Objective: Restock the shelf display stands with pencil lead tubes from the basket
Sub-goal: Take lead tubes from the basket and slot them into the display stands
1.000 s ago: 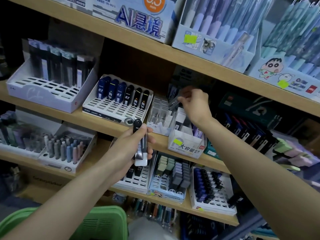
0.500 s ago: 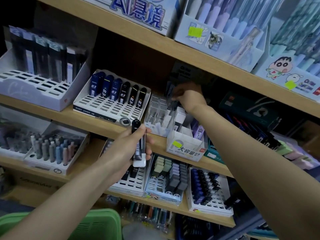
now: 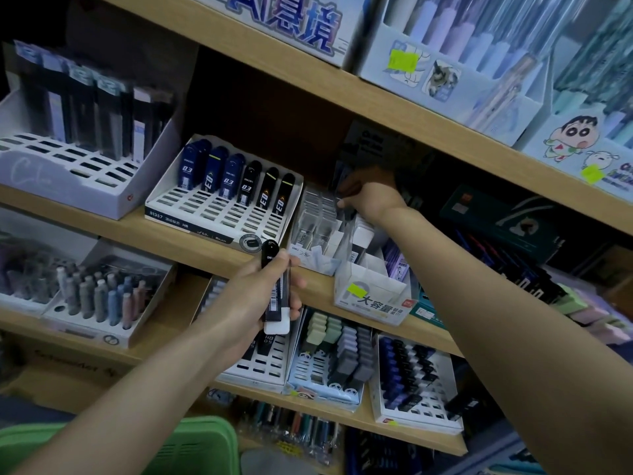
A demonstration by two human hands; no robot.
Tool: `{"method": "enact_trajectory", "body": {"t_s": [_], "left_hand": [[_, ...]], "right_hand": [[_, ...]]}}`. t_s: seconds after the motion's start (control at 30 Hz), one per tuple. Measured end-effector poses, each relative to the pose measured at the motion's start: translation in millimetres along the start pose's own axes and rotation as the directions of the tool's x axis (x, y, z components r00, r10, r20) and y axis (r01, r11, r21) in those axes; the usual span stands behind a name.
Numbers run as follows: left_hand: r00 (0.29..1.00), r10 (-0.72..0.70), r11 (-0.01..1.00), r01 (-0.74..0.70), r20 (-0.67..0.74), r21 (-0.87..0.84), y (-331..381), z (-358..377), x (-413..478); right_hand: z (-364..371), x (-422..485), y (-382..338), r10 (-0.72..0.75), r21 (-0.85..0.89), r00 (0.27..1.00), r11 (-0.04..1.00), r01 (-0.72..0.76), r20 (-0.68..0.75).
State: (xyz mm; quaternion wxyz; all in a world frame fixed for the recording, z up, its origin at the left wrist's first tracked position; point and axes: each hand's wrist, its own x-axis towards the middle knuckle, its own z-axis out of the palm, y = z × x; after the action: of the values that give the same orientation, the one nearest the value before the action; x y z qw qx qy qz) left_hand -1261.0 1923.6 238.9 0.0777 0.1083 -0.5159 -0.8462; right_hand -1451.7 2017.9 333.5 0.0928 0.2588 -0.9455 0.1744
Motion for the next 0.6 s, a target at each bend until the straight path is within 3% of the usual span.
{"method": "enact_trajectory", "body": {"t_s": [0.2, 0.43, 0.53, 0.6], "left_hand": [[1.0, 0.019, 1.0, -0.019, -0.007, 0.0, 3, 5, 0], [1.0, 0.01, 0.998, -0.011, -0.011, -0.058, 5, 9, -2], [0.999, -0.026, 0.987, 0.019, -0.041, -0.159, 8, 8, -3], [0.997, -0.056, 0.968, 0.042, -0.051, -0.246, 10, 7, -3]], "right_hand": [[-5, -12, -1, -0.06, 0.032, 0.998, 0.998, 0.059, 0.019], [1, -20, -7, -0.014, -0.023, 0.998, 1.0, 0.012, -0.056], [-1, -43, -21, -0.134, -0.084, 0.98, 0.989, 0.122, -0.15], [0, -67, -34, -0.25, -0.024, 0.94, 0.968, 0.251, -0.233]]}}
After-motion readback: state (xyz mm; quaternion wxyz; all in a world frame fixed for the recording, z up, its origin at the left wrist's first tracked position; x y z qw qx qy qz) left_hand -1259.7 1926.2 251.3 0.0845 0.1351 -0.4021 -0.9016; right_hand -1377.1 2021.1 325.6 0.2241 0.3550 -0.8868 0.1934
